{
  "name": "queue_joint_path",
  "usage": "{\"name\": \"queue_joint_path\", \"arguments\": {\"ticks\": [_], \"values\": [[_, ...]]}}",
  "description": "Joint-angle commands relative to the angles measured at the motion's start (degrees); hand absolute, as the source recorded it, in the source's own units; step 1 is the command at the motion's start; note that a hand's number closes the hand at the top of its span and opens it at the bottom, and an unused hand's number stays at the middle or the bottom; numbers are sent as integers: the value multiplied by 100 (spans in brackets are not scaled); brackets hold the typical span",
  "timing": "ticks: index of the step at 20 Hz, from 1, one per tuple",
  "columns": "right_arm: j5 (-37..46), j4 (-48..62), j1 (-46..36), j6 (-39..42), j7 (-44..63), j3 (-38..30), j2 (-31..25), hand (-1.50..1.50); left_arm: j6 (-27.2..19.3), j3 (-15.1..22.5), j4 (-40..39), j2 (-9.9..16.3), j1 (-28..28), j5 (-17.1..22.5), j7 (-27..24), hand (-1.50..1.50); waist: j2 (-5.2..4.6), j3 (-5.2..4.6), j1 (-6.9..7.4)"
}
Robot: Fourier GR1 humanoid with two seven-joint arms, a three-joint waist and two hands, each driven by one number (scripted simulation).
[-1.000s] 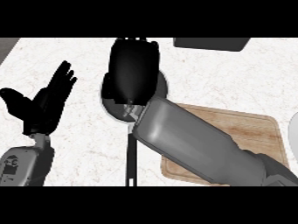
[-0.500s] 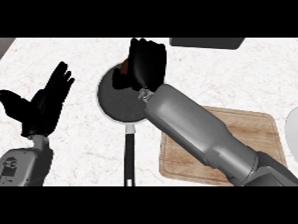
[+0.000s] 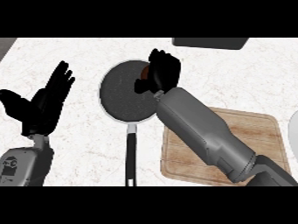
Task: Pick the cupcake from the cutting board and place it in the pan
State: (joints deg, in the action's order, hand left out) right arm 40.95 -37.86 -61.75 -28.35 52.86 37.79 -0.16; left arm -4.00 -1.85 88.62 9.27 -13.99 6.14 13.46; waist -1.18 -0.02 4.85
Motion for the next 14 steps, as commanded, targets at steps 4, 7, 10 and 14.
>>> {"name": "queue_joint_path", "arguments": {"ticks": [4,7,10,14], "values": [[-1104,397,334,-670,-669,-4,15,-150,41,22,177,-63,243,35,-70,0,14,4,-4],[-1286,366,153,-1102,-846,29,15,-150,156,-150,253,222,-90,138,284,0,17,6,20],[-1426,49,442,-1868,-1505,-251,15,-150,28,-89,13,19,114,-13,-109,0,34,7,-161],[-1808,-768,1100,-2602,-2080,-652,15,-150,-54,-172,54,-9,345,-1,-128,0,94,12,-375]]}}
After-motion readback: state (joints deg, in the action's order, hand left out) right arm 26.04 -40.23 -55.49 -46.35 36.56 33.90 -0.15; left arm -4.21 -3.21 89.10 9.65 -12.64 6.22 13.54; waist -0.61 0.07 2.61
